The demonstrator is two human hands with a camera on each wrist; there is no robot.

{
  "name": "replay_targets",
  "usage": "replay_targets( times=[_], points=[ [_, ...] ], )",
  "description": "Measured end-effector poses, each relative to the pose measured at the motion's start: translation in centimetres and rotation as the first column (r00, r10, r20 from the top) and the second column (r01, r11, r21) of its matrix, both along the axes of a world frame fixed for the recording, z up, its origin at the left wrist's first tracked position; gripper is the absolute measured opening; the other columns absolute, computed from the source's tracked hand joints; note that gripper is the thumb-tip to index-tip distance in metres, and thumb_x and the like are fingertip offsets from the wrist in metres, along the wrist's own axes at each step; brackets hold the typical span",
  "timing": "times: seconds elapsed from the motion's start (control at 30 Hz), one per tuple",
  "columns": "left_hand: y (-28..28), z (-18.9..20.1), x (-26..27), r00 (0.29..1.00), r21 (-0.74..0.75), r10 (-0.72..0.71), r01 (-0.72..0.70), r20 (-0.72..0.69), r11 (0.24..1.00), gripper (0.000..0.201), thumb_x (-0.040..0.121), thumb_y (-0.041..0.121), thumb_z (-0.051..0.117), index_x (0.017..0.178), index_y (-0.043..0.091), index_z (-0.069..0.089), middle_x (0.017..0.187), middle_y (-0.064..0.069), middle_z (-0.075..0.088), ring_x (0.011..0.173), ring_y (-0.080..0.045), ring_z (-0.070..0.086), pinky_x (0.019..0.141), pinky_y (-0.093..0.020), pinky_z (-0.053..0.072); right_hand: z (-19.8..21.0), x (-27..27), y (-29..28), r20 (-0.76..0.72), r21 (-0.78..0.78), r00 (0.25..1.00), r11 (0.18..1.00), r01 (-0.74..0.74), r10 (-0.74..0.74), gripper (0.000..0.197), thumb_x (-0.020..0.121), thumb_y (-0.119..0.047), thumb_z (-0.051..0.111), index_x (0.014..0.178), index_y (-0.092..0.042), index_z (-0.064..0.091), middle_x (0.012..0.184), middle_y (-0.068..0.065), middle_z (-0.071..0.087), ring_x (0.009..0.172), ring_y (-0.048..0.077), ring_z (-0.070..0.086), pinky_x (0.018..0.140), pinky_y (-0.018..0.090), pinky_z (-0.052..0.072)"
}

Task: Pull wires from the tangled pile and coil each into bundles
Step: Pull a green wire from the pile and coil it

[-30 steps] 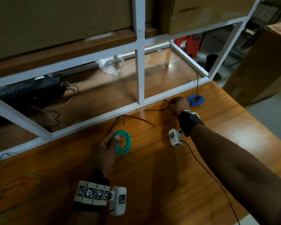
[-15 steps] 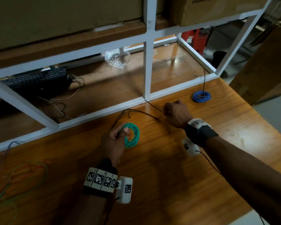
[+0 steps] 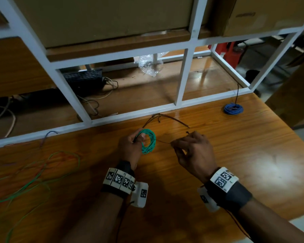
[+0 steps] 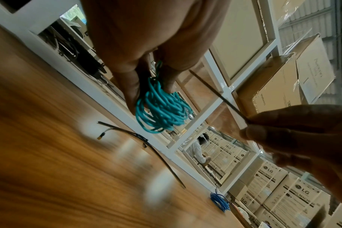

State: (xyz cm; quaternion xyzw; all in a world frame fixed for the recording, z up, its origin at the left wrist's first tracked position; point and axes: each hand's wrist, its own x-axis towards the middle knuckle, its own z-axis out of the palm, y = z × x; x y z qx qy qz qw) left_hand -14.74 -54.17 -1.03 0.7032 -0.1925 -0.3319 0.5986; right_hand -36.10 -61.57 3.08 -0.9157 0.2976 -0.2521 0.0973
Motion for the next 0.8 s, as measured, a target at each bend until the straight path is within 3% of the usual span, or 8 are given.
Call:
replay_targets(
  times=[0.17,0.3,0.47,0.57,0.67,0.8],
  points=[
    [1.3,0.2,1.1,0.998,0.014,-0.011,0.010,0.069,1.000,0.030,0.096,0.025,0.064,0.126,0.024,0.067,0.107,0.007,0.072,0.087,0.003,0.065,0.071,-0.021,0.050,1.2,0.5,1.9,-0.161,-0.093,0.987,0.995,-0.041,0.026,0.015,0.089,-0.034,0.071,0.099,-0.027,0.079,0.094,-0.007,0.074,0.081,0.022,0.056,0.070,0.037,0.045],
    [1.9,0.6,1.4,0.999,0.011,-0.024,0.023,0.047,1.000,0.032,0.095,0.025,0.066,0.127,0.022,0.066,0.100,0.014,0.070,0.082,0.005,0.066,0.080,-0.027,0.056,1.9,1.4,2.9,-0.242,-0.119,0.969,0.990,-0.079,0.048,0.025,0.090,-0.043,0.058,0.093,-0.027,0.077,0.090,-0.005,0.070,0.084,0.023,0.057,0.072,0.037,0.046],
    [3.0,0.7,0.8,0.985,0.002,-0.038,0.038,0.169,0.999,0.030,0.095,0.027,0.066,0.125,0.024,0.068,0.100,0.011,0.073,0.077,0.010,0.066,0.072,-0.020,0.052,2.6,3.0,4.1,-0.294,-0.166,0.953,0.979,-0.120,0.067,0.021,0.087,-0.041,0.063,0.090,-0.024,0.075,0.082,-0.003,0.064,0.082,0.025,0.056,0.068,0.038,0.046],
    [3.5,0.8,0.8,0.978,0.010,-0.055,0.054,0.203,0.998,0.030,0.096,0.026,0.065,0.126,0.024,0.067,0.099,0.006,0.073,0.081,0.002,0.066,0.073,-0.018,0.051,2.8,3.9,4.8,-0.304,-0.199,0.949,0.968,-0.151,0.085,0.019,0.085,-0.038,0.064,0.084,-0.022,0.074,0.079,-0.002,0.061,0.080,0.027,0.055,0.066,0.038,0.045],
    [3.7,1.1,1.0,0.976,0.013,-0.071,0.070,0.206,0.997,0.032,0.095,0.024,0.066,0.127,0.021,0.067,0.112,0.008,0.069,0.097,-0.005,0.065,0.084,-0.026,0.055,2.8,4.6,5.4,-0.328,-0.220,0.941,0.963,-0.155,0.077,0.018,0.083,-0.035,0.064,0.082,-0.020,0.073,0.079,-0.001,0.061,0.079,0.028,0.055,0.065,0.038,0.042],
    [3.7,0.8,1.3,0.974,0.001,-0.093,0.095,0.207,0.995,0.032,0.094,0.027,0.067,0.126,0.022,0.068,0.118,-0.001,0.072,0.108,-0.013,0.066,0.093,-0.033,0.055,3.1,5.4,5.9,-0.353,-0.224,0.934,0.964,-0.142,0.056,0.015,0.080,-0.032,0.072,0.082,-0.018,0.073,0.080,0.000,0.062,0.079,0.028,0.056,0.064,0.038,0.042]
  ],
)
